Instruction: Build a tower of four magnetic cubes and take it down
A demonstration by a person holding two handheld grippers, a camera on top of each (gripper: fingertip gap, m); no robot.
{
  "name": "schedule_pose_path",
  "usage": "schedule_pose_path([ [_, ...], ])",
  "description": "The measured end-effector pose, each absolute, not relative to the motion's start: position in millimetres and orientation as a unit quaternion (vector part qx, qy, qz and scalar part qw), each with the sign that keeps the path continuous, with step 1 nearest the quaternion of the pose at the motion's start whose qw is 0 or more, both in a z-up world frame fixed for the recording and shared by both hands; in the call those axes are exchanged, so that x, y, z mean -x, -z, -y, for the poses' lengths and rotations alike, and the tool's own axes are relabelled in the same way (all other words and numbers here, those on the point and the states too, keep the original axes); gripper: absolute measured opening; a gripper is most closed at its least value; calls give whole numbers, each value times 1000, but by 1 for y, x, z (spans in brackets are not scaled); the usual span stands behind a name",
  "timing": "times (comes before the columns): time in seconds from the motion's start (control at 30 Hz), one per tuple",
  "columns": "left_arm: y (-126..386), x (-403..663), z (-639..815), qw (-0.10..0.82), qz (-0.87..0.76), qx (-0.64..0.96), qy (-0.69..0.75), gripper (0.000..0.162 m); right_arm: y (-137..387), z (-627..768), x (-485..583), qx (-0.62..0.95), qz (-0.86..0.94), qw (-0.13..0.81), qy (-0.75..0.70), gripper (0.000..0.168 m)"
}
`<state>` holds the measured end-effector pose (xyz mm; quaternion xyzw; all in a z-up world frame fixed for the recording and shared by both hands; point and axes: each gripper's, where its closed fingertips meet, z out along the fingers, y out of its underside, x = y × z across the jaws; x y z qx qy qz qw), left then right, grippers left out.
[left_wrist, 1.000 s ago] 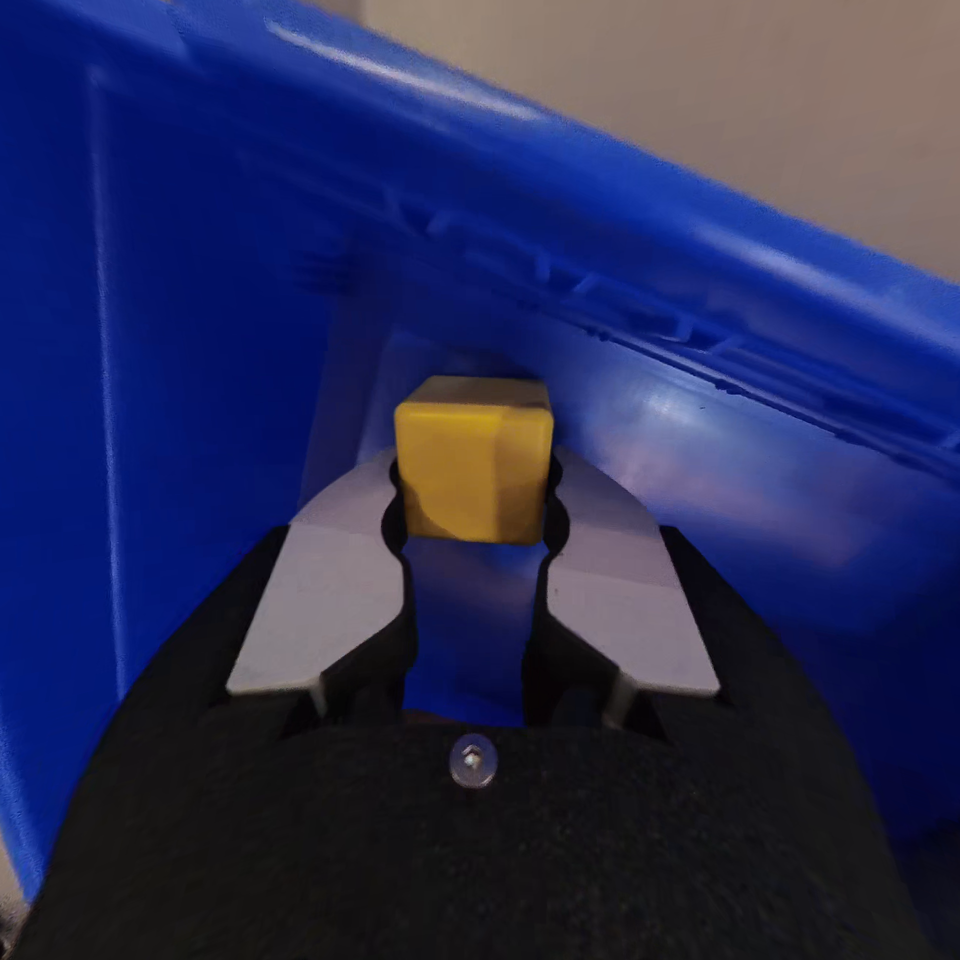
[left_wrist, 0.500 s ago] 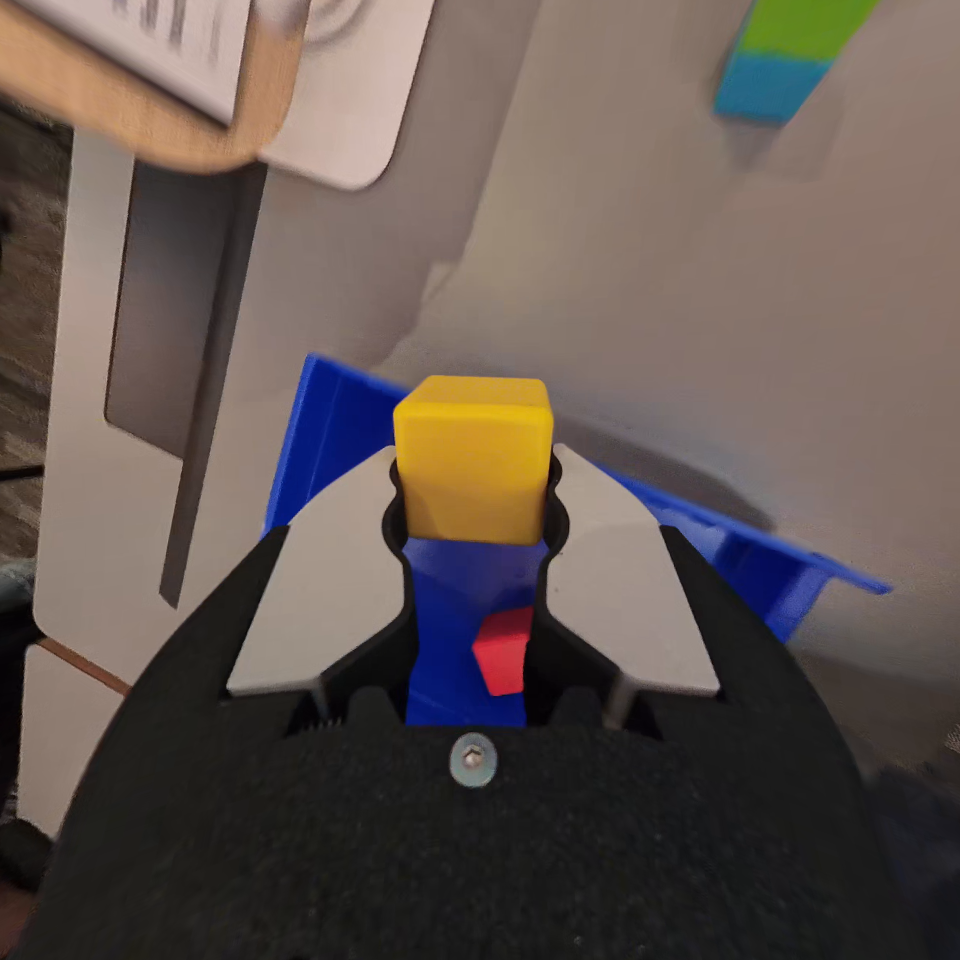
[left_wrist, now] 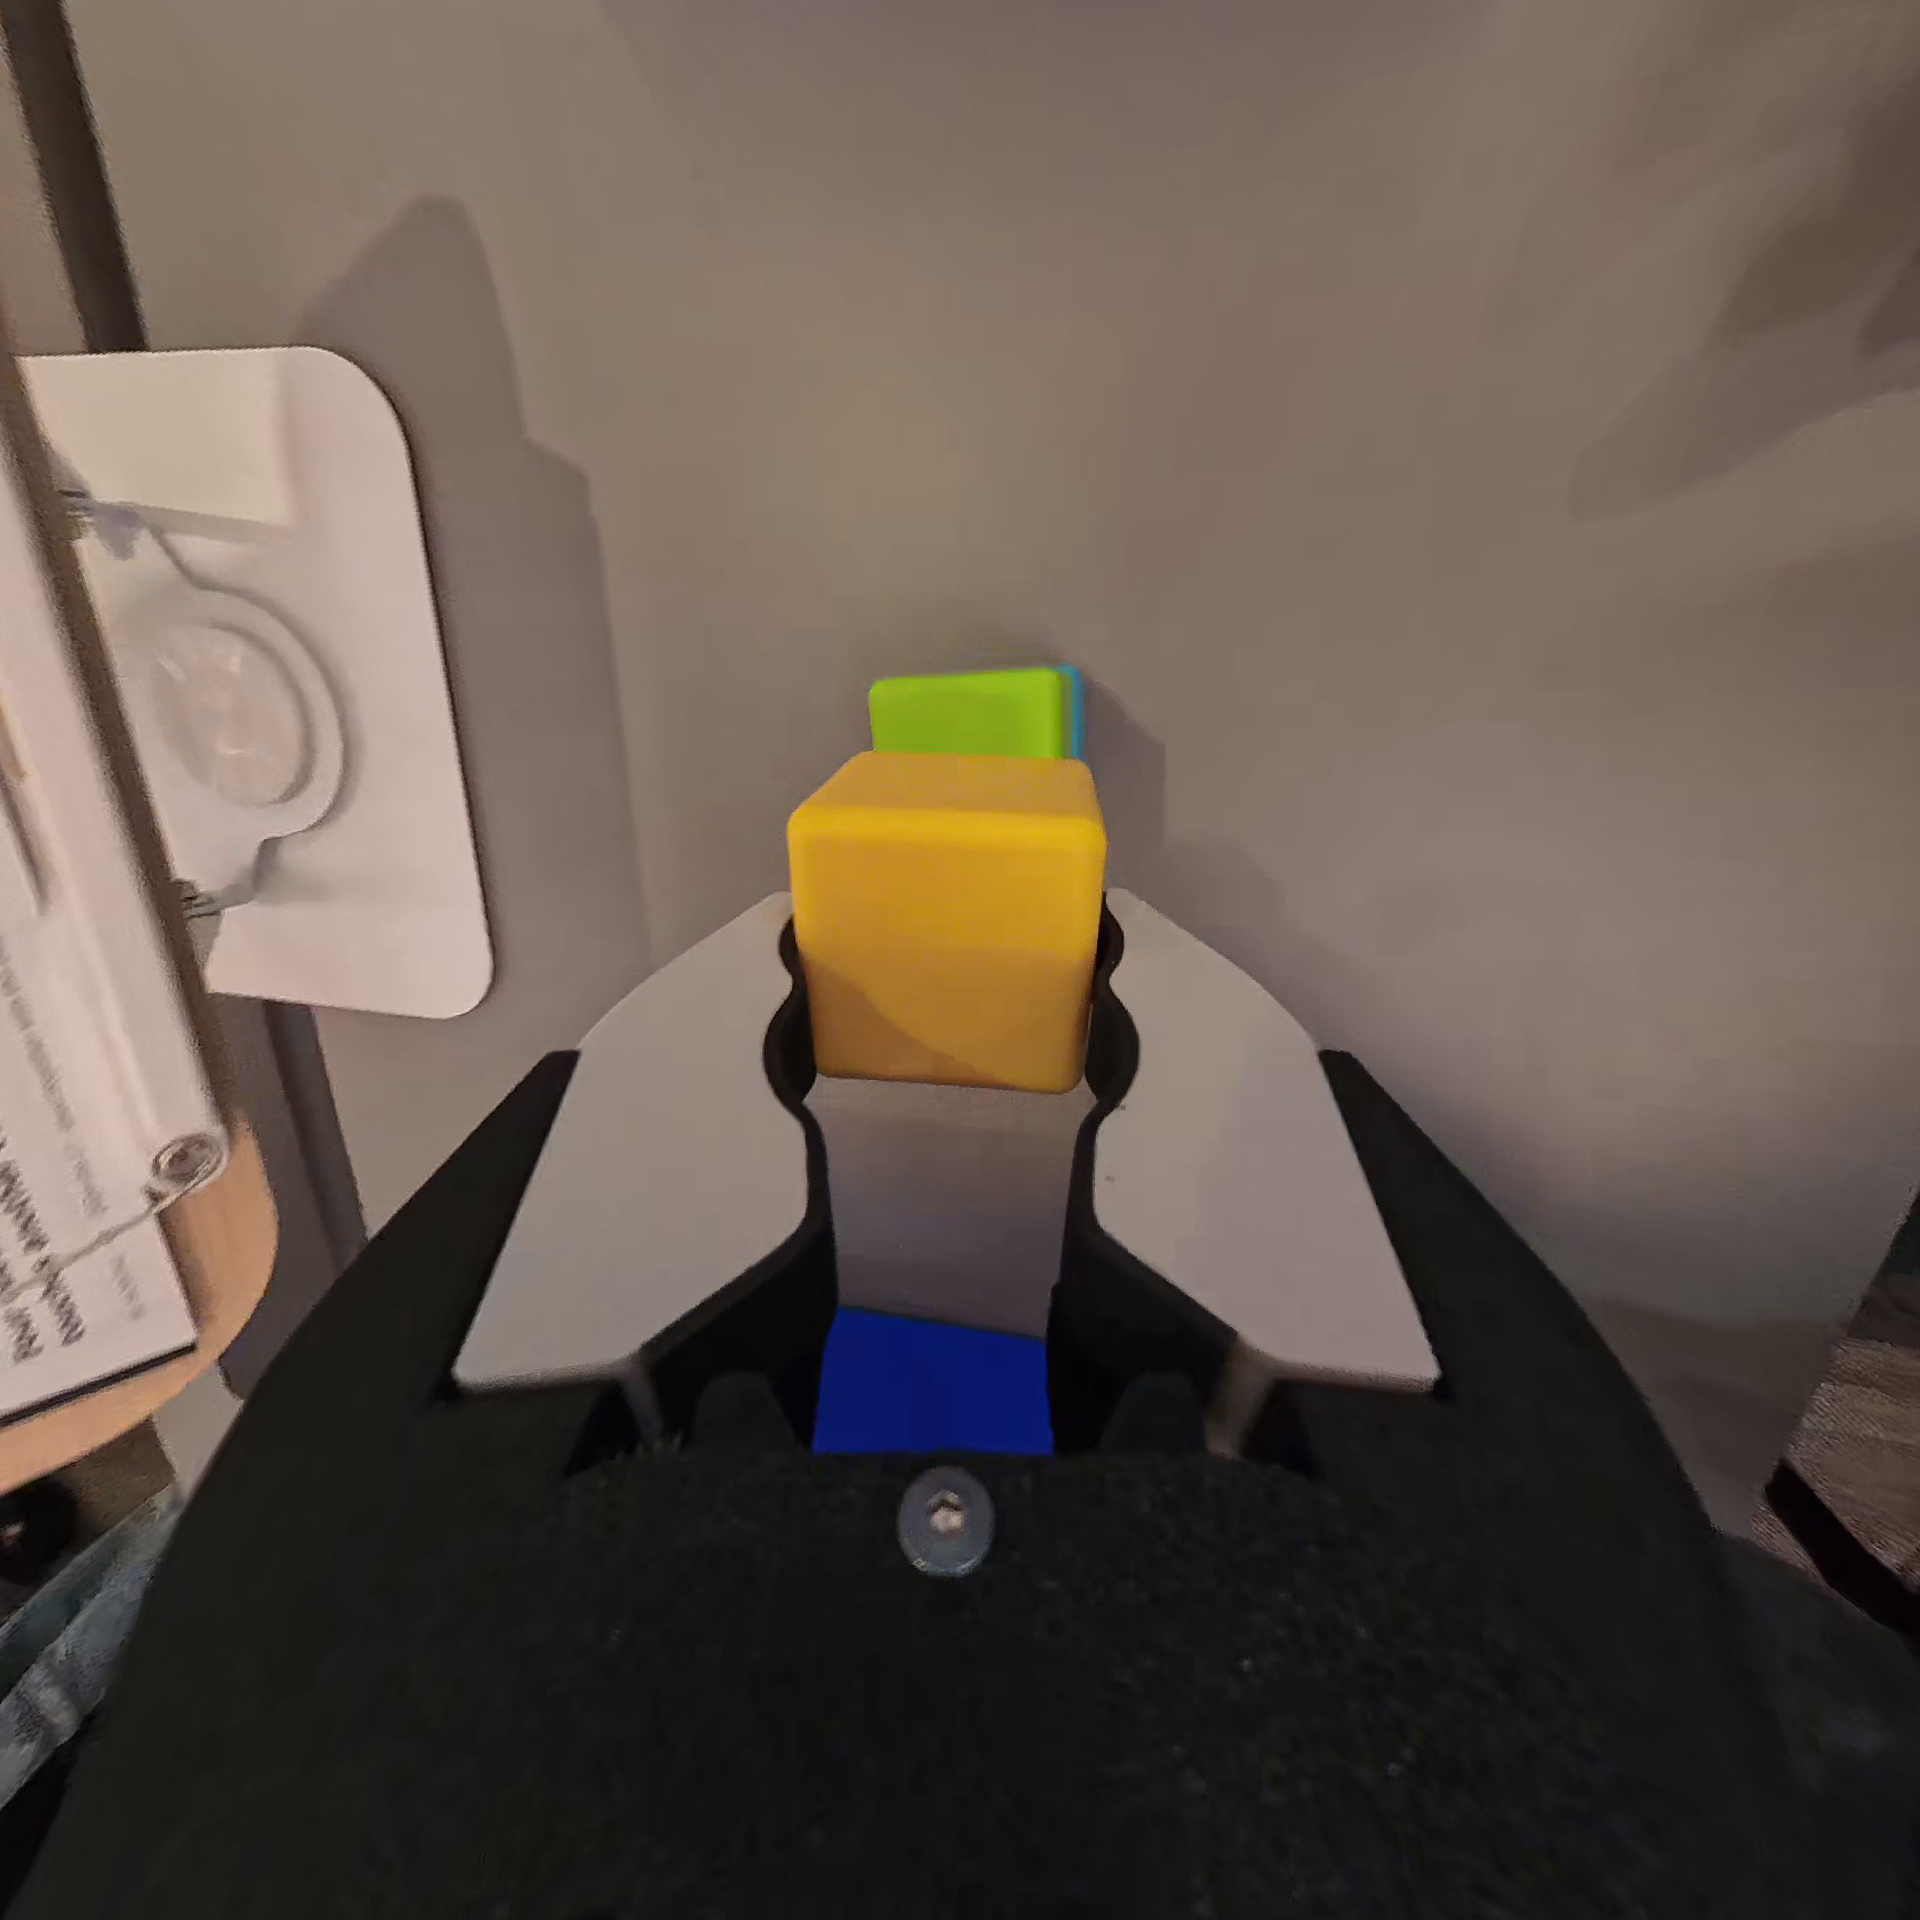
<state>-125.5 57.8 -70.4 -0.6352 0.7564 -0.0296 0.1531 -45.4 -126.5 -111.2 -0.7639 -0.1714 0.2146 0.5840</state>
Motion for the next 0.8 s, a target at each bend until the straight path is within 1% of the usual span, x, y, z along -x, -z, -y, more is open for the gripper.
schedule_pose_path([
  [0.2, 89, 110, -63, 122, -749, 649, 61, 50, 108, 128, 44, 756, 171, 596, -209, 42],
  [0.33, 103, 112, -65, 104, -751, 650, 51, 50, 109, 128, 45, 759, 174, 592, -208, 42],
  [0.57, 104, 107, -61, 104, -764, 635, 42, 50, 110, 128, 46, 760, 177, 590, -207, 42],
  [0.6, 104, 106, -61, 105, -764, 635, 43, 51, 109, 128, 46, 759, 177, 591, -207, 42],
  [0.63, 103, 104, -60, 108, -763, 636, 45, 59, 109, 128, 46, 759, 176, 592, -207, 42],
  [0.73, 95, 98, -58, 131, -756, 637, 68, 64, 109, 128, 46, 758, 176, 592, -209, 42],
  [0.8, 81, 96, -55, 165, -744, 640, 95, 65, 109, 128, 46, 759, 175, 592, -209, 42],
])
